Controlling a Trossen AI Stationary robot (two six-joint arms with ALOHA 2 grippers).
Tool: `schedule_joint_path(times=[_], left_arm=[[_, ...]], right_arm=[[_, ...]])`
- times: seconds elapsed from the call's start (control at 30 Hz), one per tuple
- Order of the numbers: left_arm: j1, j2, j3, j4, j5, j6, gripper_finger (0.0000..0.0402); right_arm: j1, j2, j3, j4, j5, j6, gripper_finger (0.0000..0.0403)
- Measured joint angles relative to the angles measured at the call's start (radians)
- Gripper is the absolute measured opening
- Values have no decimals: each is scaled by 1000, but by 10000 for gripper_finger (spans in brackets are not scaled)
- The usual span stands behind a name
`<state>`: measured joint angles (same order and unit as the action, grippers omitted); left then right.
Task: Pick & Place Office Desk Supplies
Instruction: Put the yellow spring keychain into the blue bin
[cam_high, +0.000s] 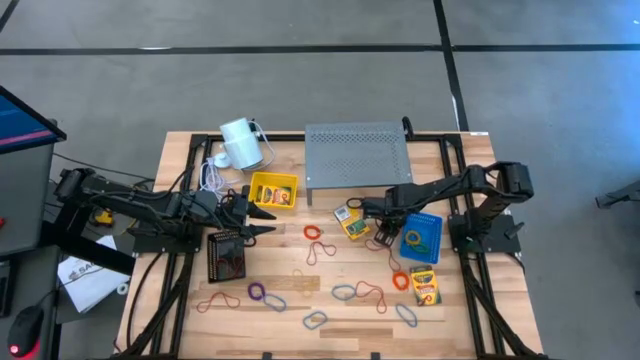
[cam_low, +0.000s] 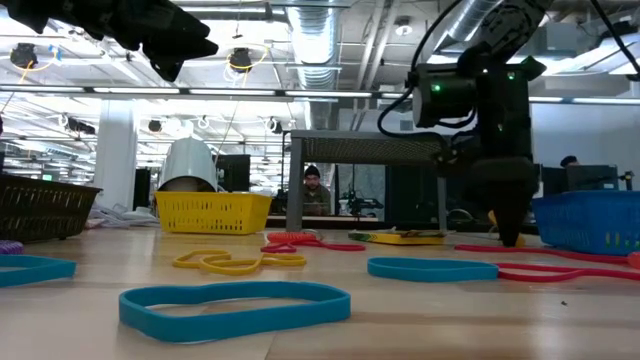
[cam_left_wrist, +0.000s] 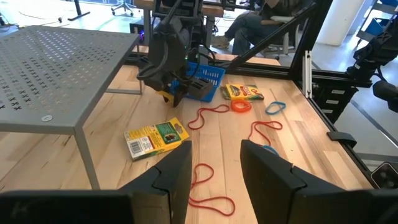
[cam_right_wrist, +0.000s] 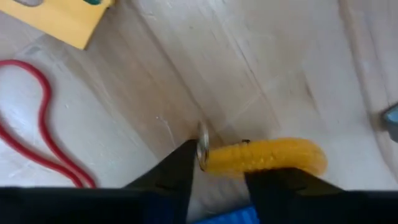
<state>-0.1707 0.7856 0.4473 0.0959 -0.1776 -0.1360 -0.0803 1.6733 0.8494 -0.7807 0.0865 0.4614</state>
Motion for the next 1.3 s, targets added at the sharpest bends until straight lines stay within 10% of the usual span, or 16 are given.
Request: schedule_joint_path(times=[0.17,1.3], left_arm=[[0,0,0,0,0,0,131],[0,0,0,0,0,0,131]], right_arm=[[3,1,-1,3,-21,0,19],[166,-65,266,-215,15,97,16]])
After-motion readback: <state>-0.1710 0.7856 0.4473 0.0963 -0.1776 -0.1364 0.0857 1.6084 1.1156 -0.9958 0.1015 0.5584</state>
